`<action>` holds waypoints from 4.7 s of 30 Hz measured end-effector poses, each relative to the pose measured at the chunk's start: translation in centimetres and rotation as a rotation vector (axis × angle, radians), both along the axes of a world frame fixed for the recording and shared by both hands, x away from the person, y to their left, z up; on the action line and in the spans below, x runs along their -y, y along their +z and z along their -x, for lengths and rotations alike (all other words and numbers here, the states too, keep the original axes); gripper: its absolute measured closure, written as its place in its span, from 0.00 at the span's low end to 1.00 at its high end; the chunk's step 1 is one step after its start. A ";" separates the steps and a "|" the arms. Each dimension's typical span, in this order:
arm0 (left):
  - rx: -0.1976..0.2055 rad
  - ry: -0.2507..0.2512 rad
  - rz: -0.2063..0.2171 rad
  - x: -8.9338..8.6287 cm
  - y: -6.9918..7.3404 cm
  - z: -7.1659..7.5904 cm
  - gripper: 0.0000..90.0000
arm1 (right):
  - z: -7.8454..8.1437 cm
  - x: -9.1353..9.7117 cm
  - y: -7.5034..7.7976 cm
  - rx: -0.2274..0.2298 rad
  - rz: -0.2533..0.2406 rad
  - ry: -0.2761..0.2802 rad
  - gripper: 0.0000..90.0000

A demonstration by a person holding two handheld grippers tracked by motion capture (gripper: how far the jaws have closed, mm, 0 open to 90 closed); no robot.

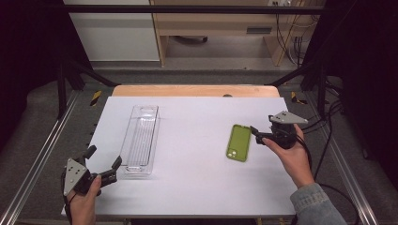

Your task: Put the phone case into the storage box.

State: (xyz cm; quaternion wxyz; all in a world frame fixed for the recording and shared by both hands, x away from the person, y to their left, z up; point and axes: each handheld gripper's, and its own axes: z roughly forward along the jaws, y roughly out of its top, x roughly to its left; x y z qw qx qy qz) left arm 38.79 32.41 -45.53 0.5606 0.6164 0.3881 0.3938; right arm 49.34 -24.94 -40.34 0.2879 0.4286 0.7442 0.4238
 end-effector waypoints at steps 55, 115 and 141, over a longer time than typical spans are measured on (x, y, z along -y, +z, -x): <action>-0.020 -0.022 -0.024 0.5 -0.1 -0.1 0.01 | -9.1 -1.1 -7.8 -0.320 0.127 0.022 0.72; -0.033 -0.019 -0.032 0.7 -0.3 -0.1 0.02 | -9.6 0.2 -9.3 -0.390 -0.060 -0.037 0.90; -0.039 -0.019 -0.027 0.7 -0.3 -0.2 0.02 | -9.4 -0.1 -8.7 -0.349 0.028 -0.017 0.97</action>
